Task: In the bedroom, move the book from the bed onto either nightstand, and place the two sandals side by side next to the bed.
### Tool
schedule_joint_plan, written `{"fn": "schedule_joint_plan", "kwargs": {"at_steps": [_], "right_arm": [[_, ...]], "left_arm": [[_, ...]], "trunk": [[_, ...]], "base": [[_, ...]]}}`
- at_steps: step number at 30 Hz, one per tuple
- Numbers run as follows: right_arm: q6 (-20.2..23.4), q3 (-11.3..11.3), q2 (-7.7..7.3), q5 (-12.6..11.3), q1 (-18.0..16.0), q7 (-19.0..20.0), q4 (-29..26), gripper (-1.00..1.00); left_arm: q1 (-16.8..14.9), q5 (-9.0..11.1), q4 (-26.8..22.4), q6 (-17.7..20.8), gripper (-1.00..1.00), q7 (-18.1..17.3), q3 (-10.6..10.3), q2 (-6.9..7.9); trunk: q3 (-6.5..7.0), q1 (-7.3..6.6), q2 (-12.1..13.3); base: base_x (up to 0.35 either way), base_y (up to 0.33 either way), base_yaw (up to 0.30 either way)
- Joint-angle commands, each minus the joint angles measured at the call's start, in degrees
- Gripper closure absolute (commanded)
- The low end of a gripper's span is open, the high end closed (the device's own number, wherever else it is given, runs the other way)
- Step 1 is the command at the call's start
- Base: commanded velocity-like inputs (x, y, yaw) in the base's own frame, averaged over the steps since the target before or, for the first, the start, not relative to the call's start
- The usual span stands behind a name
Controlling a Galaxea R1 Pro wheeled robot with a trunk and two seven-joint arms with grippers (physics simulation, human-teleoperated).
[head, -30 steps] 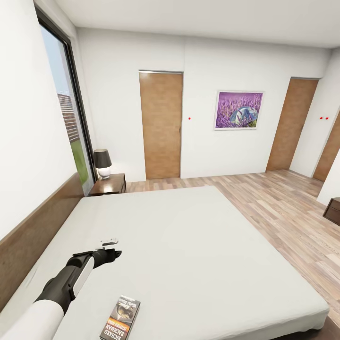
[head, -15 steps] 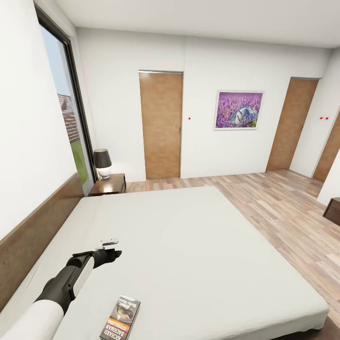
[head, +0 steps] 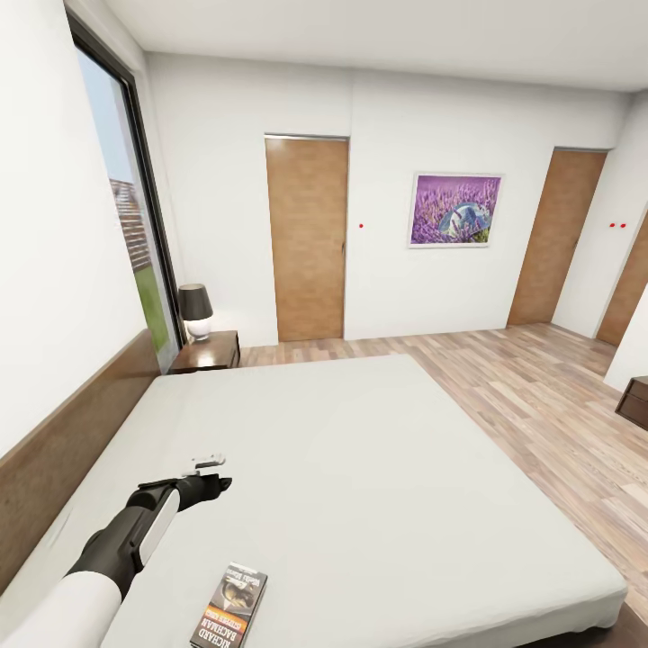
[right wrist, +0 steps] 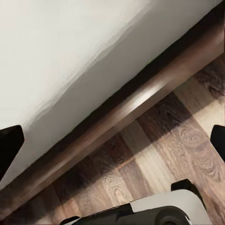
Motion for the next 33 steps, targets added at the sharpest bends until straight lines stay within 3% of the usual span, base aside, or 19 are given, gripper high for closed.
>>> {"fn": "schedule_joint_plan", "kwargs": {"at_steps": [1, 6, 10, 11, 12, 13, 14, 16, 20, 26, 27, 28, 29, 31, 33], "right_arm": [[-0.23, 0.45, -0.11, -0.35, -0.01, 0.32, 0.12, -1.0], [4.22, -4.73, -5.85, -6.59, 3.0, 18.98, -0.84, -1.0], [5.98, -8.05, -11.32, -9.49, 4.47, 28.77, -1.49, -1.0], [6.26, -8.96, -12.72, -10.09, 4.68, 30.44, -1.59, -1.0], [6.26, -8.96, -12.72, -10.09, 4.68, 30.44, -1.59, -1.0], [6.57, -9.82, -14.02, -10.59, 4.87, 31.81, -1.68, -1.0], [7.64, -11.21, -16.41, -11.31, 5.11, 33.79, -1.87, -1.0], [9.38, -12.11, -18.78, -11.77, 5.29, 35.06, -2.3, -1.0], [12.85, -13.04, -22.05, -12.13, 5.46, 36.37, -5.44, -1.0], [20.48, -13.02, -23.42, -11.56, 5.58, 34.26, -18.97, -1.0], [20.48, -13.02, -23.42, -11.56, 5.58, 34.26, -18.97, -1.0], [24.11, -12.47, -23.13, -10.57, 5.6, 30.53, -25.56, -1.0], [24.11, -12.47, -23.13, -10.57, 5.6, 30.53, -25.56, -1.0], [27.57, -11.12, -21.55, -9.38, 5.59, 25.2, -33.55, -1.0], [31.3, -9.08, -18.53, -8.23, 5.58, 18.96, -43.27, -1.0]], "left_arm": [[-0.01, 0.24, -0.04, 0.23, -1.0, 0.03, -0.15, 0.05], [-0.01, 0.24, -0.05, 0.22, -1.0, 0.03, -0.15, 0.05], [-0.01, 0.24, -0.07, 0.22, -1.0, 0.07, -0.15, 0.05], [-0.01, 0.24, -0.06, 0.22, -1.0, 0.08, -0.15, 0.05], [-0.01, 0.24, -0.06, 0.22, -1.0, 0.08, -0.15, 0.05], [-0.01, 0.24, -0.06, 0.22, -1.0, 0.09, -0.15, 0.05], [-0.01, 0.24, -0.04, 0.22, -1.0, 0.1, -0.15, 0.05], [-0.01, 0.24, -0.07, 0.22, -1.0, 0.11, -0.15, 0.05], [-0.01, 0.24, -0.05, 0.22, -1.0, 0.11, -0.27, 0.05], [-0.01, 0.19, -0.04, -0.25, -1.0, 0.15, -0.76, 0.05], [-0.01, 0.19, -0.04, -0.25, -1.0, 0.15, -0.76, 0.05], [-0.01, 0.17, -0.03, -0.4, -1.0, 0.17, -0.86, 0.05], [-0.01, 0.17, -0.03, -0.4, -1.0, 0.17, -0.86, 0.05], [-0.01, 0.18, -0.03, -0.49, -1.0, 0.18, -0.92, 0.05], [-0.01, 0.17, -0.03, -0.55, -1.0, 0.19, -0.96, 0.05]], "trunk": [[-0.02, 0.03, -0.04], [-0.02, 0.03, -0.04], [-0.02, 0.03, -0.04], [-0.02, 0.03, -0.04], [-0.02, 0.03, -0.04], [-0.02, 0.03, -0.04], [-0.02, 0.03, -0.04], [-0.02, 0.03, -0.04], [-0.02, 0.03, -0.04], [-0.02, 0.03, -0.04], [-0.02, 0.03, -0.04], [-0.02, 0.03, -0.04], [-0.02, 0.03, -0.04], [-0.02, 0.03, -0.04], [-0.02, 0.03, -0.04]], "base": [[0.0, 0.0, 0.0], [0.0, 0.0, 0.0], [0.0, 0.0, 0.0], [0.0, 0.0, 0.0], [0.0, 0.0, 0.0], [0.0, 0.0, 0.0], [0.0, 0.0, 0.0], [0.0, 0.0, 0.0], [0.0, 0.0, 0.0], [0.0, 0.0, 0.0], [0.0, 0.0, 0.0], [0.0, 0.0, 0.0], [0.0, 0.0, 0.0], [0.0, 0.0, 0.0], [0.0, 0.0, 0.0]]}}
